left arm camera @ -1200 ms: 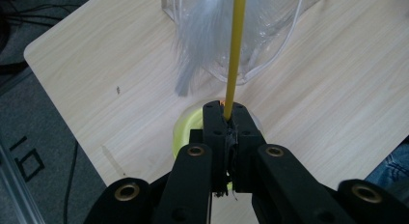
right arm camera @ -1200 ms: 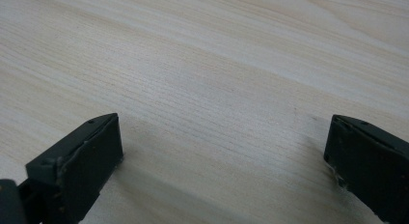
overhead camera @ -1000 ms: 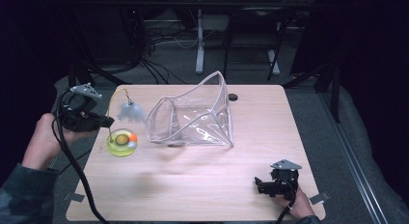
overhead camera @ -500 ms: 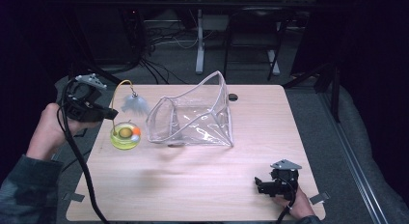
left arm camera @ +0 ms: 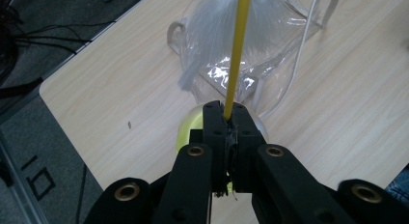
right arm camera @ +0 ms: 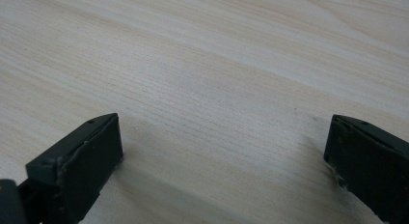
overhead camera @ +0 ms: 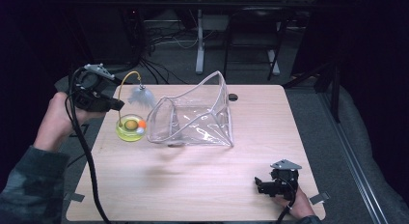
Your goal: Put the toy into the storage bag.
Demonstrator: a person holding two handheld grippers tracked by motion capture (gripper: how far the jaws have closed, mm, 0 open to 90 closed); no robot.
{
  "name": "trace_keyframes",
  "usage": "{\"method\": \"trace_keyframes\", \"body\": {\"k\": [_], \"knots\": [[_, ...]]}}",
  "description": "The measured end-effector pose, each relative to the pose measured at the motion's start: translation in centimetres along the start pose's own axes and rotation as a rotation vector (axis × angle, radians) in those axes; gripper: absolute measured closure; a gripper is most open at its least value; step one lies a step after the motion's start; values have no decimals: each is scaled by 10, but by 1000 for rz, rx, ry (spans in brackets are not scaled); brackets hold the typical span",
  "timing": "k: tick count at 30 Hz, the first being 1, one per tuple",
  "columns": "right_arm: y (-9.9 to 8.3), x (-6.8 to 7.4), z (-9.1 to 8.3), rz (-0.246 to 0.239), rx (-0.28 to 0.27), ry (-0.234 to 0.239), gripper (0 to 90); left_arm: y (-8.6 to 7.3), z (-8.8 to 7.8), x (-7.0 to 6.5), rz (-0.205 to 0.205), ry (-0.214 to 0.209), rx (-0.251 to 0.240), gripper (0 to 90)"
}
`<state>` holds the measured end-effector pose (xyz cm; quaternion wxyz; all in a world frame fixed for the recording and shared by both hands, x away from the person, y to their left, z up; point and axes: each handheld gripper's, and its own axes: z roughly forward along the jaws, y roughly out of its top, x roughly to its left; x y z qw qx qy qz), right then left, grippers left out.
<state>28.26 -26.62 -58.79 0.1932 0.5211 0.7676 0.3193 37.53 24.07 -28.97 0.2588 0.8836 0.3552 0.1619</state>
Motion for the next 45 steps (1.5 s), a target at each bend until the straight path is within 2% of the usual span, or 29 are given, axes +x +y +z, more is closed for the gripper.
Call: {"method": "trace_keyframes", "body": {"k": [24,37,45], "knots": [[0,0,0,-1,0,0,0,40,27,-1,43,-34,26,881],[0,0,0,-4,1,0,0,58,42,-4,45,-46,36,881],[0,0,0,-1,2,-2,0,68,55,-7,44,-43,63,880]]}}
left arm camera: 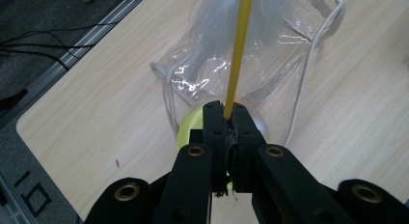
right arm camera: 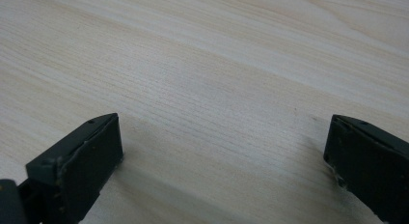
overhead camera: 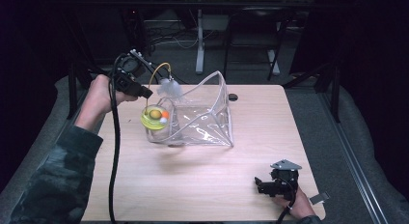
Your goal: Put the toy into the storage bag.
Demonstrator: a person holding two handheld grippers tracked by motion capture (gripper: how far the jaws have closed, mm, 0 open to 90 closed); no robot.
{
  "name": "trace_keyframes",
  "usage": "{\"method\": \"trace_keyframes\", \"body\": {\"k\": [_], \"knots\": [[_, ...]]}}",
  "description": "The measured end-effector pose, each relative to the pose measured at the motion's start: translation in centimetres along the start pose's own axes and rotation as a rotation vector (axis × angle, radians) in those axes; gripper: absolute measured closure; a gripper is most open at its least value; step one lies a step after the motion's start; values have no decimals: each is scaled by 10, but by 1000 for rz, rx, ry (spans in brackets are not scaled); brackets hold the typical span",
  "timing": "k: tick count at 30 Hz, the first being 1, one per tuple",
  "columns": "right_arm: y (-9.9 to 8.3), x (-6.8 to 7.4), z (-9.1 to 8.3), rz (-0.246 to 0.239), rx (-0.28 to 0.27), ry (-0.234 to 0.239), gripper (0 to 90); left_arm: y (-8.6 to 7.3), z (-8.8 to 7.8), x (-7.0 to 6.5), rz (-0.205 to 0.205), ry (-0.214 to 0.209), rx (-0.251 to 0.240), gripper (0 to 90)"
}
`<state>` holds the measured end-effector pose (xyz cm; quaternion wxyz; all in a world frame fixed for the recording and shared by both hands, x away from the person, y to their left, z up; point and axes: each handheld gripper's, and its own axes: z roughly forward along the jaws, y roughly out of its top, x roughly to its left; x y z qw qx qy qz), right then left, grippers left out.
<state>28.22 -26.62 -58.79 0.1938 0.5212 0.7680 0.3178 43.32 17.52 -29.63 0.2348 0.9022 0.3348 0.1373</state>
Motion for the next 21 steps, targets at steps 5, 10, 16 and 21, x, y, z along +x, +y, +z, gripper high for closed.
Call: {"method": "trace_keyframes", "body": {"k": [5,10,16,21], "knots": [[0,0,0,-1,1,1,0,5,8,-1,1,-7,8,880],[0,0,0,-1,1,1,0,11,16,-3,4,-16,1,880],[0,0,0,0,2,1,0,19,25,-7,16,-22,5,880],[0,0,0,1,1,3,0,23,31,-9,23,-23,-4,880]]}}
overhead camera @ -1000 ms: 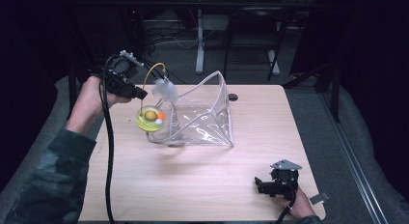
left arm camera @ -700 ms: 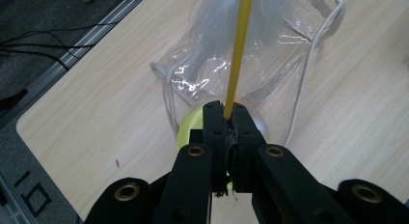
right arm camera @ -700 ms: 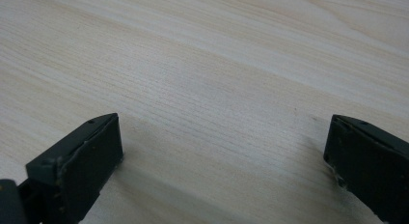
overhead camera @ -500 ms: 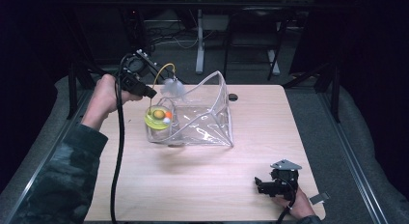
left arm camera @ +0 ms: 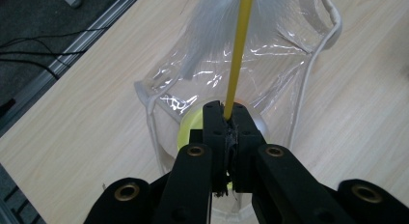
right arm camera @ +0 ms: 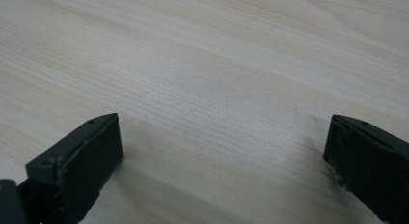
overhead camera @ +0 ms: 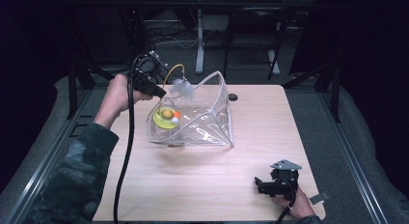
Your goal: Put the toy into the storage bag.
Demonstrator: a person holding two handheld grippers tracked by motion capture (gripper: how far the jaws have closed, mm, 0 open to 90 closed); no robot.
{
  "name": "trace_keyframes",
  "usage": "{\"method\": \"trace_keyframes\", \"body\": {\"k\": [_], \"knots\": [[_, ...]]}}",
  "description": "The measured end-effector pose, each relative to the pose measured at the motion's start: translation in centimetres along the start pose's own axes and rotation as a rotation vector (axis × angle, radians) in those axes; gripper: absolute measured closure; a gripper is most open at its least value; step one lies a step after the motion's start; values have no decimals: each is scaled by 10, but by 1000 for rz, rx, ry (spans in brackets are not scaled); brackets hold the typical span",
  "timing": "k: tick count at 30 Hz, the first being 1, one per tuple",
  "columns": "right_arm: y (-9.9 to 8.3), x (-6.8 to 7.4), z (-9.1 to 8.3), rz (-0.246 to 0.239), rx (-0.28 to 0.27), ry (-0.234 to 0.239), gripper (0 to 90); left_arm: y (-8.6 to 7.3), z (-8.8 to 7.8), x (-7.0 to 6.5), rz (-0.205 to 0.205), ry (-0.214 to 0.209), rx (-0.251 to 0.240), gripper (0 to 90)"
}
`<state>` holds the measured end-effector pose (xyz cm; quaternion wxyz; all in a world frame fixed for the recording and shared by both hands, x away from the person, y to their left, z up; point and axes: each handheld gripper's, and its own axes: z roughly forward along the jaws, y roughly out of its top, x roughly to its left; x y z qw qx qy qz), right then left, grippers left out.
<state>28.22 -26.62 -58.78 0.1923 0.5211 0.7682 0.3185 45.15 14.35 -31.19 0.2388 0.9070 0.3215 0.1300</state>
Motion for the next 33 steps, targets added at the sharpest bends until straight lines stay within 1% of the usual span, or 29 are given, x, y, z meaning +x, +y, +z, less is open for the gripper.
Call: {"method": "trace_keyframes", "body": {"k": [2,10,11,17,20,26,29,31,33], "knots": [[0,0,0,-1,1,-1,0,3,3,-1,10,-1,-5,880],[0,0,0,-5,0,-2,0,7,12,-2,9,-3,-18,880],[0,0,0,-5,1,-2,0,7,14,-2,3,-4,-19,880],[0,0,1,-10,-1,-2,0,10,25,-3,5,-12,-25,880],[0,0,1,-7,-3,5,0,11,29,-3,8,-17,-22,880],[0,0,1,-10,-3,-2,0,9,46,-3,2,-35,-20,880],[0,0,0,-9,0,-4,0,8,49,-1,-4,-44,-21,880],[0,0,-1,-18,3,-12,0,8,50,0,-2,-44,-18,880],[0,0,-1,-18,2,-13,0,8,51,-1,-4,-43,-26,880]]}}
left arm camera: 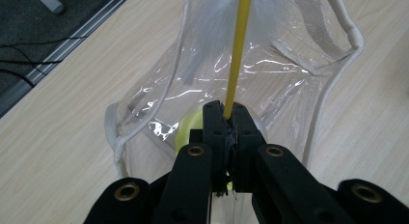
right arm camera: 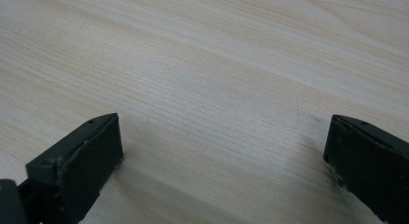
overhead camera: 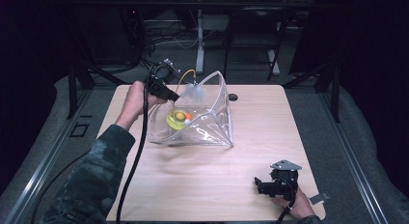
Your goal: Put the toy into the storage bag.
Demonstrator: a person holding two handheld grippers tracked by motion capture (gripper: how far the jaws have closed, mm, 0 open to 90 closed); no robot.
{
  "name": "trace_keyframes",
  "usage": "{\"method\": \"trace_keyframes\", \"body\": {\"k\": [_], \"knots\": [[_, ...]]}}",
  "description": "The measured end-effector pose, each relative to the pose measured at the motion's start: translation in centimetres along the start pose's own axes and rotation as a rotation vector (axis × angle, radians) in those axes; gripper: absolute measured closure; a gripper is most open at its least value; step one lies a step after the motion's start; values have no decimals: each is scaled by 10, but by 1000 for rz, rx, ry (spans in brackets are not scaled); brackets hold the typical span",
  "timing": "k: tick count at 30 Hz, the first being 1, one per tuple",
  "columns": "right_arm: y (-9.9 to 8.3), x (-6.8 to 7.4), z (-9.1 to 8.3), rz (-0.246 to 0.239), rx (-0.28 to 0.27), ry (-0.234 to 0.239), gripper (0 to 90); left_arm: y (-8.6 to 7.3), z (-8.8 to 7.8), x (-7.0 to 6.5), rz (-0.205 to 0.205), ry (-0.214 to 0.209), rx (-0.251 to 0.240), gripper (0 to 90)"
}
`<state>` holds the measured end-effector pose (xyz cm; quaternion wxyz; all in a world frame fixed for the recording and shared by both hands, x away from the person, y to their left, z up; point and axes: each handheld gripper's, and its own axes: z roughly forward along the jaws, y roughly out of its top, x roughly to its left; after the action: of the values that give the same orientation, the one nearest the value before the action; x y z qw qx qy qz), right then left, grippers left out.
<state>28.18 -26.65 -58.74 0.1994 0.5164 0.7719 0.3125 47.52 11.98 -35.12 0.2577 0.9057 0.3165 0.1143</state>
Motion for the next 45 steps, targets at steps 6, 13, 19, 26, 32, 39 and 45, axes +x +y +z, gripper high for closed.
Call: {"method": "trace_keyframes", "body": {"k": [6,13,19,26,32,39,45], "knots": [[0,0,0,0,0,2,0,2,3,-3,8,4,-2,880],[0,1,2,4,-9,20,0,3,10,-4,8,5,-2,880],[1,1,2,8,-11,21,0,1,21,-3,1,2,8,880],[1,1,3,3,-12,19,0,-3,34,-1,-9,-5,16,880],[1,2,3,5,-13,19,0,-6,49,0,-19,-2,19,880],[1,2,2,6,-10,15,0,-10,60,1,-52,-8,20,880],[1,2,2,7,-11,17,0,-11,67,2,-68,-14,36,880]]}}
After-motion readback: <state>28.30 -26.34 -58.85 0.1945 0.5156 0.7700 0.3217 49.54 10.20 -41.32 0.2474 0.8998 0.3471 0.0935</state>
